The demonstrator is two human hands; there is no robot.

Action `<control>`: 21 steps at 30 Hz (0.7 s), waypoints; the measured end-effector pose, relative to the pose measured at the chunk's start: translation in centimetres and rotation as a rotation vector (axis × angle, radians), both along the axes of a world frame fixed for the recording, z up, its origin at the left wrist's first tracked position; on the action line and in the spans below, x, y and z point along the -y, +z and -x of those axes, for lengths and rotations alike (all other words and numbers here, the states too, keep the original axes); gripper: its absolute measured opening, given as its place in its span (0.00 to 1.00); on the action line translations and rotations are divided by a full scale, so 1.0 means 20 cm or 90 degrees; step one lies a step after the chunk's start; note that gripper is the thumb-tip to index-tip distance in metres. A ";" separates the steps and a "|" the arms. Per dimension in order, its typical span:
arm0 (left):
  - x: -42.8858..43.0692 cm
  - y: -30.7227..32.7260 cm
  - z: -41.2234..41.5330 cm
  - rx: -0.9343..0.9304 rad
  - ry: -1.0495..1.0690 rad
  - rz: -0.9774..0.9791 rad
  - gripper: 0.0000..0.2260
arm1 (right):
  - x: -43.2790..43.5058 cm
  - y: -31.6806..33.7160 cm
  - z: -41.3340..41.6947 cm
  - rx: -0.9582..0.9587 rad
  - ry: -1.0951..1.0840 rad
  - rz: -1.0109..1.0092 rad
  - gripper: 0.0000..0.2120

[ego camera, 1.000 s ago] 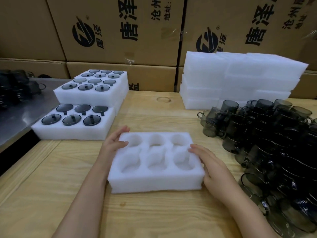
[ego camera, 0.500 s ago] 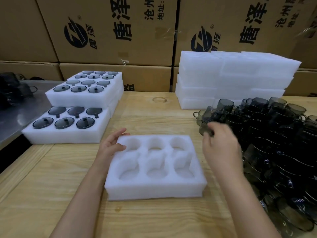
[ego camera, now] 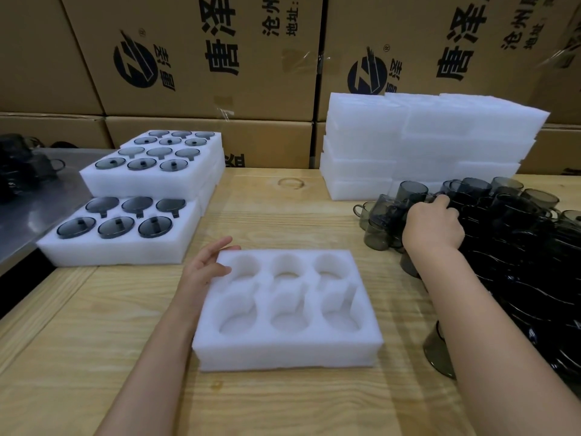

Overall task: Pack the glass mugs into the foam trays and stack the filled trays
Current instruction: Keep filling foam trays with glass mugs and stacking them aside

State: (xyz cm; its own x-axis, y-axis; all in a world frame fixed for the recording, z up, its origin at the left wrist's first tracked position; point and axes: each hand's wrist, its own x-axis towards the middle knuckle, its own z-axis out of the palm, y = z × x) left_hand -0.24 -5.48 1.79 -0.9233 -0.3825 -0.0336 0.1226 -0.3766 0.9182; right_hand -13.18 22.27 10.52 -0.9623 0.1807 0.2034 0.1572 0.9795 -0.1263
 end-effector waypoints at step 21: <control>0.02 0.01 -0.05 -0.051 0.140 0.067 0.16 | 0.12 -0.32 -0.45 -0.204 0.454 0.719 0.12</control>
